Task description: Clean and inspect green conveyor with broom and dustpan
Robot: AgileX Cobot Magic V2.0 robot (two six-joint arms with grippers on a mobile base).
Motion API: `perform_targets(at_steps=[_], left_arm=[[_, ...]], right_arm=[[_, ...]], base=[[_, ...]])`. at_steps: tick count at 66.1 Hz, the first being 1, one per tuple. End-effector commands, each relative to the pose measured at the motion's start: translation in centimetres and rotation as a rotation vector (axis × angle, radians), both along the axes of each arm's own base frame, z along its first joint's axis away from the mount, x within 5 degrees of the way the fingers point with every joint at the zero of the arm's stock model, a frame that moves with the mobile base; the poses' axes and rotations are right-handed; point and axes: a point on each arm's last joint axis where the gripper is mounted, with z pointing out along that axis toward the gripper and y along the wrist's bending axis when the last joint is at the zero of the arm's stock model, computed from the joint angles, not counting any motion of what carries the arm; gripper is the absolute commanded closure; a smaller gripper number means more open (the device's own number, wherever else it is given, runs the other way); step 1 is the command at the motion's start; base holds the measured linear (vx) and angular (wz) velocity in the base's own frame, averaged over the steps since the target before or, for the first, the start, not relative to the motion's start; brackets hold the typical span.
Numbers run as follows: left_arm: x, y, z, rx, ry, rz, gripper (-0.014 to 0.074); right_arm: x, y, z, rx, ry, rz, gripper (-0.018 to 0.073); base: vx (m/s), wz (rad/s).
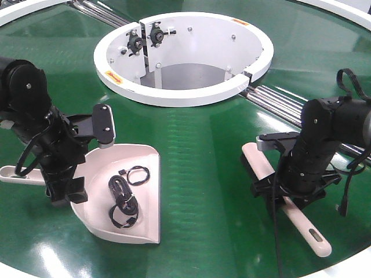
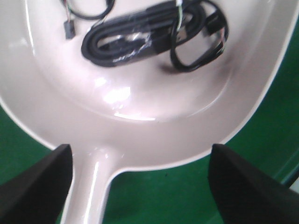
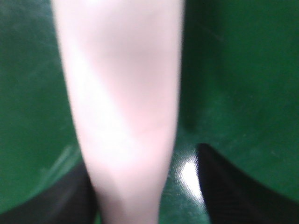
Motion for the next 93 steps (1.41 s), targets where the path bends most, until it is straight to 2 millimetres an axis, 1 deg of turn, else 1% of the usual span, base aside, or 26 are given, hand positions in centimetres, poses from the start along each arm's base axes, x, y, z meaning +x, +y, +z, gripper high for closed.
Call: perform_targets(at_steps=[1, 8, 15, 21, 28, 34, 40, 43, 49, 55, 57, 59, 60, 65, 68, 69, 70, 71, 74, 76, 80, 82, 84, 85, 87, 93], left_arm=[[-0.4, -0.4, 2.2, -0.07, -0.065, 0.016, 0.004], [-0.5, -0.4, 2.3, -0.083, -0.056, 0.097, 0.0052], [-0.5, -0.4, 2.6, -0.105, -0.064, 0.188, 0.0068], [-0.6, -0.3, 3.3, -0.133, -0.096, 0.238, 0.008], [-1.1, -0.1, 5.0, -0.199, -0.166, 0.349, 0.0099], [-2.1, 0.6, 7.3, -0.254, -0.256, 0.425, 0.0117], [-3.5, 1.6, 9.8, -0.34, -0.337, 0.523, 0.013], [-4.4, 2.0, 11.2, -0.403, -0.388, 0.571, 0.0136], [-6.2, 2.7, 13.1, -0.523, -0.486, 0.645, 0.0143], [-8.1, 3.4, 14.1, -0.638, -0.587, 0.684, 0.0152], [-8.6, 3.6, 14.0, -0.662, -0.6, 0.699, 0.0155], [-9.8, 4.0, 14.3, -0.719, -0.65, 0.709, 0.0157], [-10.1, 4.1, 14.0, -0.729, -0.658, 0.712, 0.0158], [-12.2, 4.8, 13.8, -0.821, -0.75, 0.712, 0.0162], [-13.4, 5.2, 13.0, -0.859, -0.797, 0.706, 0.0164], [-13.8, 5.3, 12.4, -0.862, -0.801, 0.706, 0.0164], [-14.4, 5.6, 12.4, -0.883, -0.827, 0.701, 0.0164], [-14.7, 5.7, 11.7, -0.883, -0.828, 0.702, 0.0164], [-16.0, 6.1, 10.8, -0.912, -0.865, 0.695, 0.0164], [-16.8, 6.4, 9.8, -0.929, -0.888, 0.692, 0.0164], [-18.4, 6.9, 7.9, -0.983, -0.923, 0.695, 0.0164], [-18.8, 7.0, 6.9, -0.991, -0.921, 0.702, 0.0164], [-19.9, 7.4, 6.0, -1.032, -0.935, 0.71, 0.0164], [-20.0, 7.4, 5.8, -1.037, -0.935, 0.712, 0.0164], [-20.8, 7.6, 4.7, -1.059, -0.941, 0.718, 0.0164], [-22.4, 8.2, 3.2, -1.119, -1.011, 0.703, 0.0164]], right_arm=[[0.1, 0.0, 3.1, 0.036, -0.108, 0.005, 0.0006], [-0.2, -0.2, 4.9, 0.046, -0.187, 0.009, -0.0034], [-0.8, -0.4, 7.2, 0.053, -0.282, 0.024, -0.0033], [-1.7, -0.6, 9.3, 0.066, -0.368, 0.04, -0.0033], [-2.9, -0.9, 12.1, 0.081, -0.48, 0.062, -0.0033], [-4.3, -1.2, 14.7, 0.096, -0.597, 0.08, -0.0033], [-6.1, -1.6, 17.2, 0.112, -0.732, 0.084, -0.0033], [-7.4, -1.9, 18.4, 0.12, -0.815, 0.088, -0.0033], [-10.0, -2.5, 19.2, 0.137, -0.955, 0.087, -0.0033], [-12.8, -3.1, 19.7, 0.161, -1.098, 0.079, -0.0033], [-13.5, -3.3, 19.6, 0.168, -1.141, 0.076, -0.0033], [-14.5, -3.5, 19.6, 0.175, -1.188, 0.074, -0.0033], [-14.9, -3.6, 19.6, 0.179, -1.206, 0.072, -0.0033], [-17.0, -4.0, 19.5, 0.199, -1.281, 0.064, -0.0033], [-18.2, -4.2, 19.2, 0.223, -1.309, 0.053, -0.0033], [-18.6, -4.3, 19.1, 0.227, -1.317, 0.052, -0.0033], [-19.1, -4.4, 18.9, 0.232, -1.328, 0.051, -0.0033], [-19.4, -4.4, 18.7, 0.234, -1.334, 0.051, -0.0033], [-20.4, -4.6, 17.9, 0.244, -1.351, 0.049, -0.0033], [-20.9, -4.7, 17.4, 0.248, -1.359, 0.048, -0.0033], [-22.3, -4.9, 16.0, 0.263, -1.383, 0.045, -0.0033], [-22.9, -5.1, 15.2, 0.272, -1.393, 0.04, -0.0033], [-23.6, -5.2, 14.5, 0.278, -1.408, 0.037, -0.0033], [-23.8, -5.3, 14.3, 0.279, -1.415, 0.037, -0.0033], [-24.5, -5.4, 13.7, 0.283, -1.438, 0.036, -0.0033], [-26.1, -5.9, 12.5, 0.274, -1.529, 0.044, -0.0033]], base=[[0.0, 0.0], [0.0, 0.0], [0.0, 0.0], [0.0, 0.0], [0.0, 0.0], [0.0, 0.0], [0.0, 0.0], [0.0, 0.0], [0.0, 0.0], [0.0, 0.0], [0.0, 0.0], [0.0, 0.0], [0.0, 0.0], [0.0, 0.0], [0.0, 0.0], [0.0, 0.0], [0.0, 0.0], [0.0, 0.0], [0.0, 0.0], [0.0, 0.0], [0.0, 0.0], [0.0, 0.0], [0.0, 0.0], [0.0, 0.0], [0.0, 0.0], [0.0, 0.0]])
